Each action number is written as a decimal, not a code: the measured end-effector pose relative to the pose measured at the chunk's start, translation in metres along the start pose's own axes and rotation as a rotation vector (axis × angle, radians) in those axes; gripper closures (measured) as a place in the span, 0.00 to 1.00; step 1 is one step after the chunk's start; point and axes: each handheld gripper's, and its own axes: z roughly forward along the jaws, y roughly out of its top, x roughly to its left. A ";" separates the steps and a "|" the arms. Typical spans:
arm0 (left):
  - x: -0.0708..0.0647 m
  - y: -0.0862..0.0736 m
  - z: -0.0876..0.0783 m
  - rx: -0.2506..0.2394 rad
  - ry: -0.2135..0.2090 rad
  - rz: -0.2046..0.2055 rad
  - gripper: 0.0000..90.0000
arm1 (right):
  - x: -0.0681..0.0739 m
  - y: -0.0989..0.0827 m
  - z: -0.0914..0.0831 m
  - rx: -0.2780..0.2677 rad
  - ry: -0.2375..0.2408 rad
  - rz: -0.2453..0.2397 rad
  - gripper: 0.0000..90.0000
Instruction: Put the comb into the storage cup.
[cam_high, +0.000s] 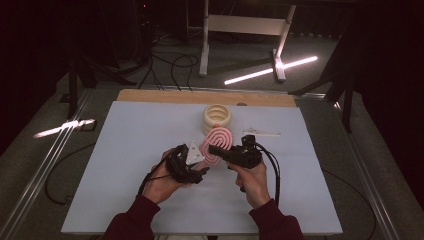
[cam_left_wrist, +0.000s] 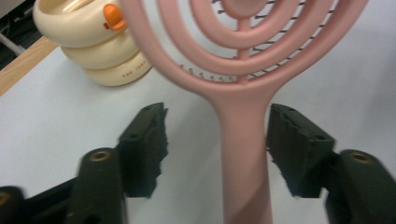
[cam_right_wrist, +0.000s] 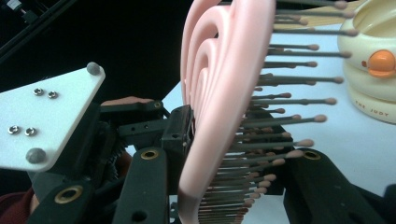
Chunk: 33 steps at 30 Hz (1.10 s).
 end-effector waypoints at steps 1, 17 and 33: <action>0.000 -0.001 -0.001 -0.011 0.001 -0.013 0.39 | 0.000 0.000 0.000 0.001 0.001 -0.001 0.70; 0.006 -0.021 -0.024 -0.103 0.053 -0.128 0.17 | 0.001 0.001 0.001 -0.003 0.010 0.002 0.70; 0.023 -0.060 -0.039 -0.129 0.133 -0.265 0.00 | 0.000 0.004 0.000 -0.013 0.017 0.012 0.71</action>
